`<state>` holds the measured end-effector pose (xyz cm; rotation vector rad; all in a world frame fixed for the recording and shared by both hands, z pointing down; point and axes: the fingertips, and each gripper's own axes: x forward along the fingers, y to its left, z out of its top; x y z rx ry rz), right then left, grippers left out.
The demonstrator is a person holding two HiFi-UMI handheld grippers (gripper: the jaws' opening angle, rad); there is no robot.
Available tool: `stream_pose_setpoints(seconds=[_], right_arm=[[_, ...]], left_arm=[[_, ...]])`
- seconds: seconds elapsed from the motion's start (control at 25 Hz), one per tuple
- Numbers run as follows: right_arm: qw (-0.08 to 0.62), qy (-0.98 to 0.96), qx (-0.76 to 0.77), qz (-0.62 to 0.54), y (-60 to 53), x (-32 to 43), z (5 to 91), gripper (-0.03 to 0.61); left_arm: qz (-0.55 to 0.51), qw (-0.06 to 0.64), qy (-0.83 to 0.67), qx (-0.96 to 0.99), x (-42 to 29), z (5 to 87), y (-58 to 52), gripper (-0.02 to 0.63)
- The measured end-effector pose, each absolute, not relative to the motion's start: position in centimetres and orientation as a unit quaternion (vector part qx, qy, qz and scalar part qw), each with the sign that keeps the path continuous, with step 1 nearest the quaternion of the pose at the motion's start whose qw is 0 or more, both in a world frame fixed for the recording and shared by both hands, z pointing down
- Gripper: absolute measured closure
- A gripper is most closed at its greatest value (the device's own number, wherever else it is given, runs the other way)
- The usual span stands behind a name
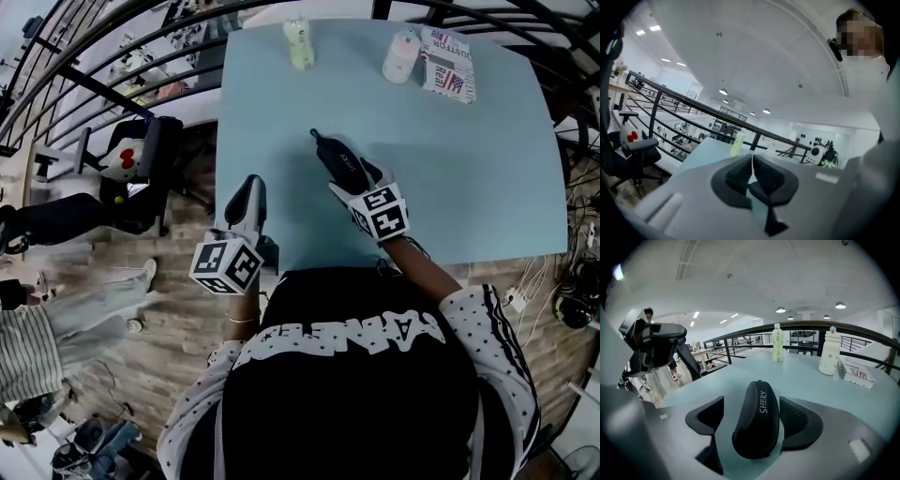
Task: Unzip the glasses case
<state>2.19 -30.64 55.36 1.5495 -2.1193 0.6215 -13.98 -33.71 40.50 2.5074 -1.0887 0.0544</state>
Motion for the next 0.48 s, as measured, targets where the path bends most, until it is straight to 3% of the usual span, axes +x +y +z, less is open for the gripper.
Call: stream_pose_setpoints(seconds=[0.48], right_arm=[[0.303,-0.716,0.580,0.243,-32.8,1.3,60.4,0.189]], left_arm=[[0.022,0.229,-0.338,0.913,-14.6,42.4,-37.5,0.614]])
